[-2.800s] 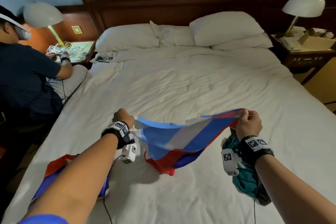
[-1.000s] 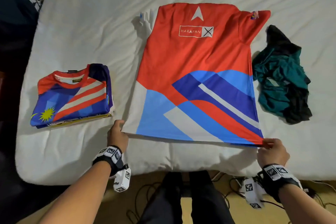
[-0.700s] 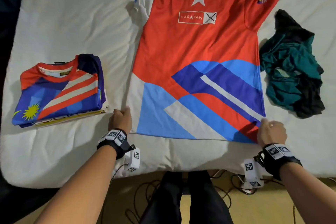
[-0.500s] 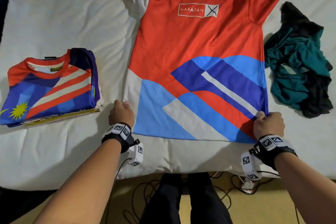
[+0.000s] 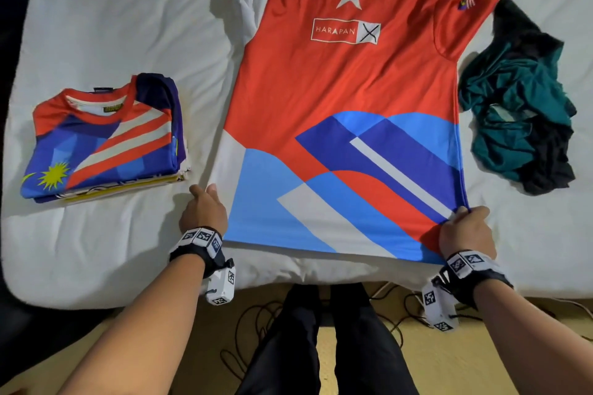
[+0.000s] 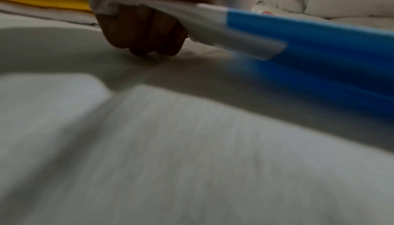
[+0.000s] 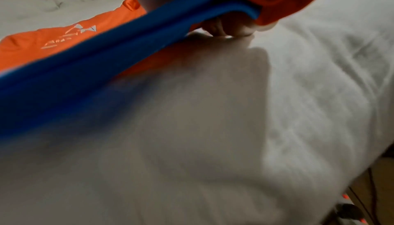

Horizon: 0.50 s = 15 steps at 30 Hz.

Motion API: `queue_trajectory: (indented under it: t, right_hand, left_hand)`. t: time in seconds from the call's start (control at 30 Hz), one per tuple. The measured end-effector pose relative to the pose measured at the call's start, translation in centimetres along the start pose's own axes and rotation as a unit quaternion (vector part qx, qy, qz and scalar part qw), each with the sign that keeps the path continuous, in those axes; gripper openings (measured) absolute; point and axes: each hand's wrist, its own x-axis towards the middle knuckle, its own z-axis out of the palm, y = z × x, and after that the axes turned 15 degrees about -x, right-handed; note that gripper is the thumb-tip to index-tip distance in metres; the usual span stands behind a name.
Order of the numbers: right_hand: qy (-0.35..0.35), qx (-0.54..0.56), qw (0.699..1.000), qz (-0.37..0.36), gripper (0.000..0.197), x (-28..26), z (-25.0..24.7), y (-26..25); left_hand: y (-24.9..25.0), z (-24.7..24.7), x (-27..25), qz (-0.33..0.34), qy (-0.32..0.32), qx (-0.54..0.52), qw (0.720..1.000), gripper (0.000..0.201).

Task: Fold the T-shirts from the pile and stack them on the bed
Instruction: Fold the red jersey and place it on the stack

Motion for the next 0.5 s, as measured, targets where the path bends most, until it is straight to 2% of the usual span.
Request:
queue_trajectory:
  t: [0.13,0.23,0.3,0.33,0.4,0.47,0.5]
  right_hand:
    - [0.016,-0.009,1.000,0.009,0.019,-0.7,1.7,0.7]
    - [0.105,-0.027,0.994,-0.024,0.044,-1.4,2.5,0.4]
    - [0.116,-0.048,0.987,-0.097,0.055,-2.8,2.5,-1.0]
    - [0.109,-0.061,0.980,-0.152,0.056,-3.7,2.8,-2.1]
    - [0.103,-0.089,0.950,-0.280,0.055,-6.1,3.5,-4.8]
    - [0.086,-0.122,0.904,-0.401,0.058,-8.2,4.8,-7.7]
    - [0.070,-0.141,0.881,-0.445,0.061,-8.9,5.7,-8.7]
  left_hand:
    - [-1.4,1.0,-0.8,0.019,0.015,0.034,0.999,0.044]
    - [-0.6,1.0,-1.7,0.047,0.058,0.036,0.997,0.030]
    - [1.1,1.5,-3.0,0.075,0.071,0.065,0.993,0.040]
    - [2.3,2.1,-4.0,0.113,0.059,0.077,0.989,0.050]
    - [4.9,4.4,-6.7,0.242,-0.007,0.092,0.966,0.062]
    - [7.1,7.4,-9.2,0.372,-0.093,0.113,0.917,0.068]
    - [7.7,8.8,-9.9,0.411,-0.133,0.130,0.892,0.069]
